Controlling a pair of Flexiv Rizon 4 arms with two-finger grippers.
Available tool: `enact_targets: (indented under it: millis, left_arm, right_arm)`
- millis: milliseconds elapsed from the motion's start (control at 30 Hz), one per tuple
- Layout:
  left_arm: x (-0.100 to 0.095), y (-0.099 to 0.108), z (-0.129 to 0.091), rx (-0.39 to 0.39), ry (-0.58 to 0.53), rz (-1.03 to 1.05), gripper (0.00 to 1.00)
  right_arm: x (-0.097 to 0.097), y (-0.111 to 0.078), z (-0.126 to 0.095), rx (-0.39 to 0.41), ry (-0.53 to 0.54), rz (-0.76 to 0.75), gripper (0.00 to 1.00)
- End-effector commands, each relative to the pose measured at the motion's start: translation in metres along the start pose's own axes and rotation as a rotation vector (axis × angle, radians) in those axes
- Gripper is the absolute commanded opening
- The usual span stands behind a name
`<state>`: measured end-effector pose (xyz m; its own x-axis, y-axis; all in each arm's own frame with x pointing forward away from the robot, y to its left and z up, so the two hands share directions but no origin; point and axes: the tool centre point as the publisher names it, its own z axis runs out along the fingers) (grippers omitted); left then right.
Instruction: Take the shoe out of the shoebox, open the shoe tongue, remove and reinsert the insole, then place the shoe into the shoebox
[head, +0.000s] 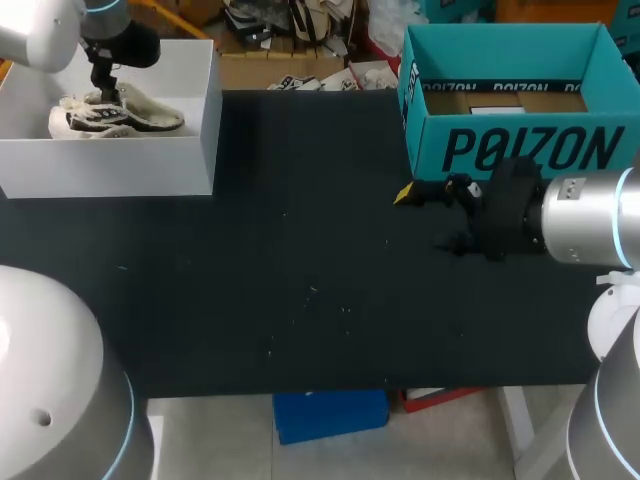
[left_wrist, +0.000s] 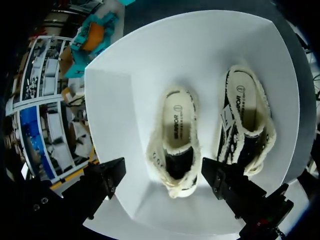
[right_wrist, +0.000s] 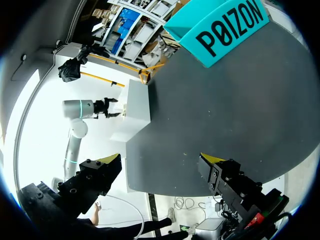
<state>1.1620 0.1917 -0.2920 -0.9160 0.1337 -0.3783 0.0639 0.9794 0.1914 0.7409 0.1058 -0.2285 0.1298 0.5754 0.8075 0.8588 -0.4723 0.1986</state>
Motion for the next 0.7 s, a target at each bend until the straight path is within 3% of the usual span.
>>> enact_targets:
  millis: [33, 300, 367, 700]
  left_arm:
    - [0.004, 0.001, -0.027, 0.018, 0.027, -0.009, 1.00]
    - [0.010, -0.016, -0.064, 0.051, 0.053, -0.035, 1.00]
    - [0.015, -0.027, -0.076, 0.084, 0.084, -0.048, 1.00]
    - [0.050, -0.093, -0.134, 0.087, 0.105, -0.089, 1.00]
  right_arm:
    - [0.000, 0.000, 0.000, 0.000, 0.000, 0.000, 1.00]
    - [0.000, 0.000, 0.000, 0.000, 0.000, 0.000, 1.00]
    - [0.000, 0.000, 0.000, 0.000, 0.000, 0.000, 1.00]
    - [0.000, 0.000, 0.000, 0.000, 0.000, 0.000, 1.00]
